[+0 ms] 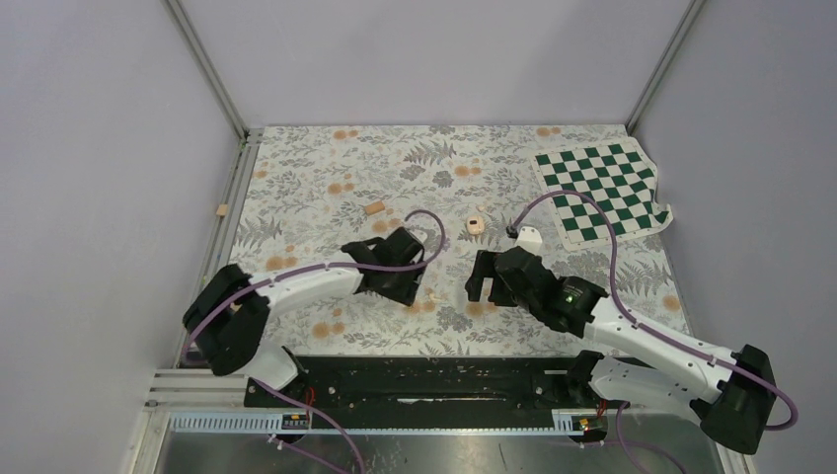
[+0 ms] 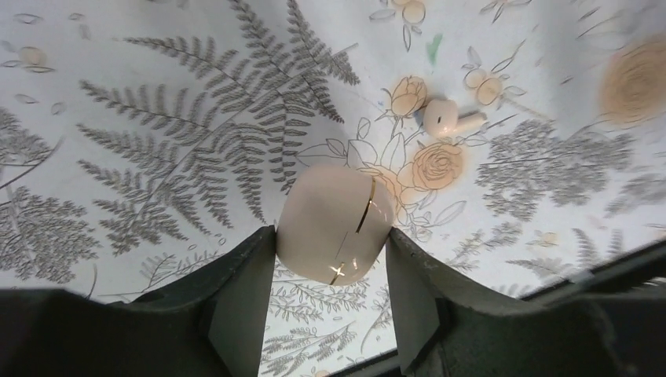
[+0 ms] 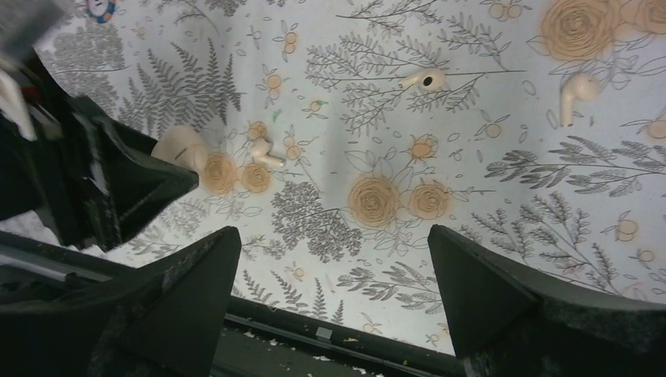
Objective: Insert the wireless bluetooth earbuds into the charging case
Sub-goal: Pick up the charging case from the center of the board, then pass from the left arm to the right
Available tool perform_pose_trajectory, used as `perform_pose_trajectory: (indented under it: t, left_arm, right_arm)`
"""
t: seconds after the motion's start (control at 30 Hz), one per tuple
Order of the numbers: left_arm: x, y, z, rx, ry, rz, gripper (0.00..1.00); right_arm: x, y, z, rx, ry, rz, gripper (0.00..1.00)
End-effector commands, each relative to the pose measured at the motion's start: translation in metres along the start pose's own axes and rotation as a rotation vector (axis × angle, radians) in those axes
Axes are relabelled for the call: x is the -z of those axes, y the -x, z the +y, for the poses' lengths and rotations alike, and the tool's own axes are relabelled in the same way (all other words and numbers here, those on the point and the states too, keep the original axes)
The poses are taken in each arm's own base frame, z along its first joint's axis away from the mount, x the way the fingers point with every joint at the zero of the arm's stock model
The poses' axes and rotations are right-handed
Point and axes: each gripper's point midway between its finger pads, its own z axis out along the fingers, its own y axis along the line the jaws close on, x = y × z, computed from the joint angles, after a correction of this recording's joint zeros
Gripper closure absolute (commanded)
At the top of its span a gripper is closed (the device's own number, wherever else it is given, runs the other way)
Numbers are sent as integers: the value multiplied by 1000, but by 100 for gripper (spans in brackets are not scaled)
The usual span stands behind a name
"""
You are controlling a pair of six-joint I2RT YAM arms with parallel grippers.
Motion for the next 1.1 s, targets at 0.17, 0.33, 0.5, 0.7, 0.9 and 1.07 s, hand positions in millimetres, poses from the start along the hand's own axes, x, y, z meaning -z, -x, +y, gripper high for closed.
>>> perform_pose_trajectory:
  t: [0.17, 0.33, 0.5, 0.7, 0.9, 1.07]
  left_arm:
    - [96, 73, -23, 194, -367, -247, 54]
    - [115, 80, -35, 215, -486, -281, 54]
    - [124, 80, -41, 222, -548, -300, 55]
    - [127, 79, -47, 226, -587, -295, 55]
    - [130, 82, -47, 225, -591, -303, 55]
    - [130, 83, -48, 227, -594, -303, 55]
  right_arm:
    - [11, 13, 64, -250, 273, 32, 4]
    - [9, 38, 98, -393, 409, 42, 20]
    - [0, 53, 113, -533, 495, 80, 32]
    - [-4, 53, 130, -553, 548, 142, 33]
    - [-11, 42, 136, -544, 550, 210, 33]
    - [-13, 36, 142, -539, 572, 253, 35]
